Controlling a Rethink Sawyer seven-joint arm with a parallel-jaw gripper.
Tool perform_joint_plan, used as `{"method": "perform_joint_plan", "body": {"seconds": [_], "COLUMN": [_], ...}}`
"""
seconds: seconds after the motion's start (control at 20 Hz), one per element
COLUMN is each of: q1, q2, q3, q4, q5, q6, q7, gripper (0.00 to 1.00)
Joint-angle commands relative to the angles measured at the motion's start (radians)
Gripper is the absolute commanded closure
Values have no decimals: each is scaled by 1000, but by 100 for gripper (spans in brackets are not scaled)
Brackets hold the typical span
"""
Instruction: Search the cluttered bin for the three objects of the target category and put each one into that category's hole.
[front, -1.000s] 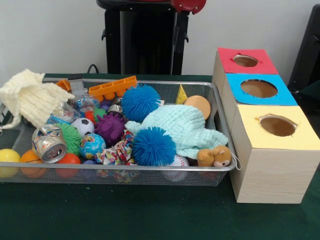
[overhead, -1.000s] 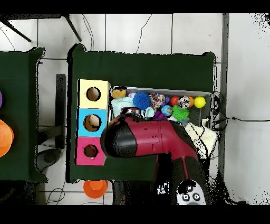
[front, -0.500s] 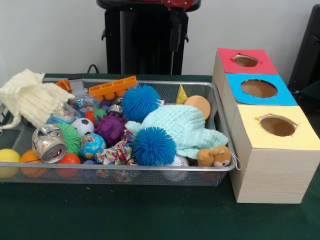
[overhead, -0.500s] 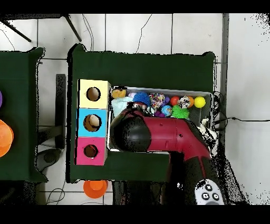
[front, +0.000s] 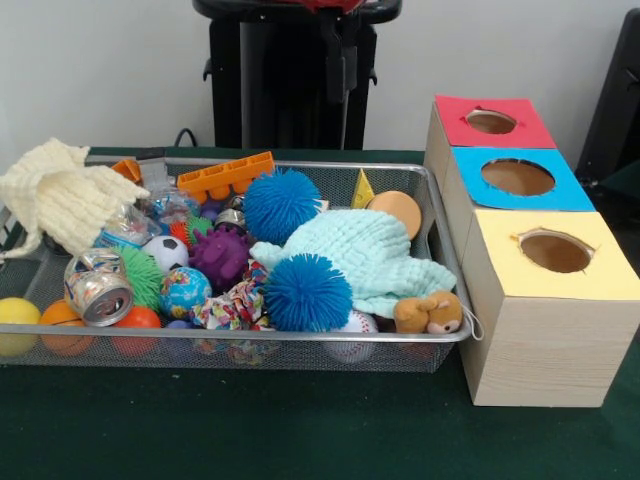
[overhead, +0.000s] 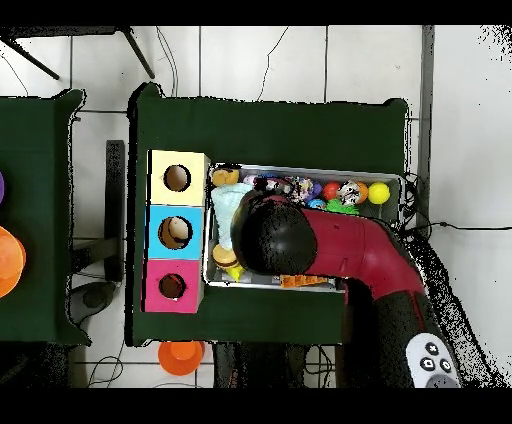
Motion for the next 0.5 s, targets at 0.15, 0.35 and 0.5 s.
{"method": "perform_joint_plan", "body": {"seconds": [0.15, 0.35, 0.5], "q1": [-80, -91, -83], "q2": [84, 132, 169], "q3": [177, 189, 179], "q4": [6, -28, -64], "q5": [81, 89, 79], "q6": [-126, -150, -165], "q7": [161, 185, 193], "gripper": [0, 0, 0]}}
